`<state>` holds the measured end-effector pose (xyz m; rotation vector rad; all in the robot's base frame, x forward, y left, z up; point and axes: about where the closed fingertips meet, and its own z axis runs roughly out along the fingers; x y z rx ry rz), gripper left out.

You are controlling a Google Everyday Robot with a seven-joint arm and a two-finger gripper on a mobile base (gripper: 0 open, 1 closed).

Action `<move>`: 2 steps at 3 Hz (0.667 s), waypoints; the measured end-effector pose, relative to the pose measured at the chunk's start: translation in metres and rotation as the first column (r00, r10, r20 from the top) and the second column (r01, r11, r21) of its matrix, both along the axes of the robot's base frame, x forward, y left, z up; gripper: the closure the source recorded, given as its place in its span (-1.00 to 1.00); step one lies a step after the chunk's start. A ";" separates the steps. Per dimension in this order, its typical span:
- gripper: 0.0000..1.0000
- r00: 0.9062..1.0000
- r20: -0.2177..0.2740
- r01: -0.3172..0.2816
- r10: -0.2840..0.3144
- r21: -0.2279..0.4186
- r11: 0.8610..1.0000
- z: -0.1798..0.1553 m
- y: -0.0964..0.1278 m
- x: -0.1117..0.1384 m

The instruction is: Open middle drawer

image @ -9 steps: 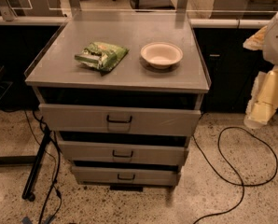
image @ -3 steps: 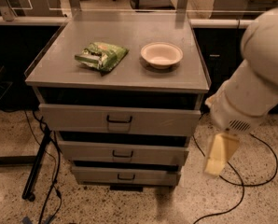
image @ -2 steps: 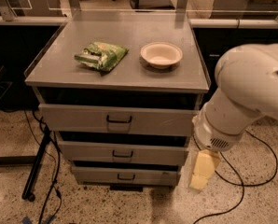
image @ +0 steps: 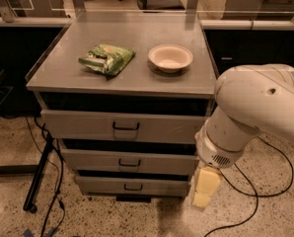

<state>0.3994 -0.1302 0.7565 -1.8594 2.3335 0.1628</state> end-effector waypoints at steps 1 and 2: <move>-1.00 1.000 -0.021 -0.008 0.009 0.020 1.000 -0.015 0.006 -0.006; -1.00 0.998 -0.057 -0.007 0.009 0.032 0.999 -0.057 0.019 -0.009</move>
Offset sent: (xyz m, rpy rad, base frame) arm -0.0098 0.0370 -0.1162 0.0537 0.0992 -0.0092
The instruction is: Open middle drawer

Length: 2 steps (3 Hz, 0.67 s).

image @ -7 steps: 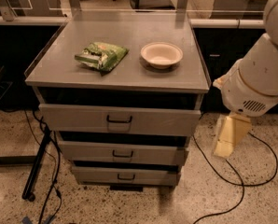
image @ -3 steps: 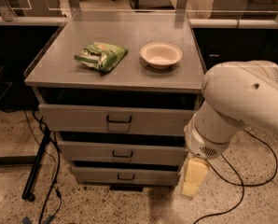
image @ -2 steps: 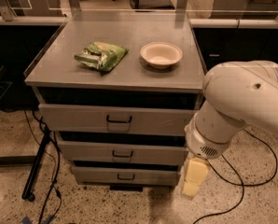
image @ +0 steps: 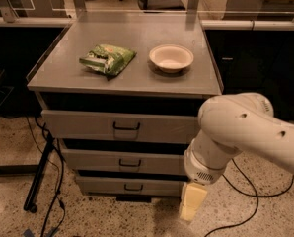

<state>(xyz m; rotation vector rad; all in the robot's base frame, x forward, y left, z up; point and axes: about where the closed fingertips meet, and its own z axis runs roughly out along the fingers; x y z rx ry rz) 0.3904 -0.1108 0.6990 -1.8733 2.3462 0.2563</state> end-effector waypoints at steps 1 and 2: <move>-1.00 1.000 -0.001 0.011 -0.011 0.014 1.000 -0.036 0.012 0.008; -1.00 1.000 0.001 0.026 -0.026 0.054 0.998 -0.065 0.023 0.018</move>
Offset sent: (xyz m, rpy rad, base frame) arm 0.0269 0.0315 -0.0908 0.0897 0.0015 -0.0406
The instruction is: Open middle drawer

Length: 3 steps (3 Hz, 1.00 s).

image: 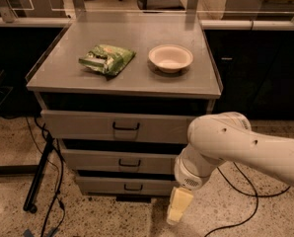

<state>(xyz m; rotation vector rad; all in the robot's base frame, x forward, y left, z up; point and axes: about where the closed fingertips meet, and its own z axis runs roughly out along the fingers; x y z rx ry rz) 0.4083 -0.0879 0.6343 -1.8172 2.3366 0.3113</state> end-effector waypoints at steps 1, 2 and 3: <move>-1.00 1.000 0.000 0.000 0.000 0.000 1.000 0.000 0.000 0.000; -1.00 1.000 -0.024 0.014 -0.014 0.008 1.000 -0.026 0.006 0.012; -1.00 0.997 -0.044 0.065 -0.064 0.026 0.998 -0.080 0.021 0.050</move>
Offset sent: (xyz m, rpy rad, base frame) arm 0.0350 0.0180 -0.0770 0.0257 0.0719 -0.0430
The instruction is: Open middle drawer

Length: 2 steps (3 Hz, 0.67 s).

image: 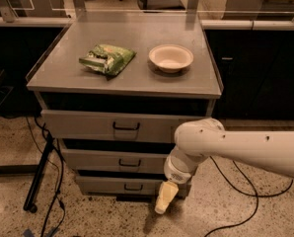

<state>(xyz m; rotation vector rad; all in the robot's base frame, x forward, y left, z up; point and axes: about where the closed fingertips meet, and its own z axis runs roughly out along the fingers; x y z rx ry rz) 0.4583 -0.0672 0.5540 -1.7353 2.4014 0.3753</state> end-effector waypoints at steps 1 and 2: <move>-1.00 1.000 -0.003 0.003 -0.003 0.004 1.000 -0.006 0.002 -0.001; -1.00 0.998 -0.014 0.058 -0.057 0.052 0.997 -0.025 0.005 0.011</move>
Offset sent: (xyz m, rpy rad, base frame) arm 0.0294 0.0100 -0.0571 0.1263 0.0318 -0.1347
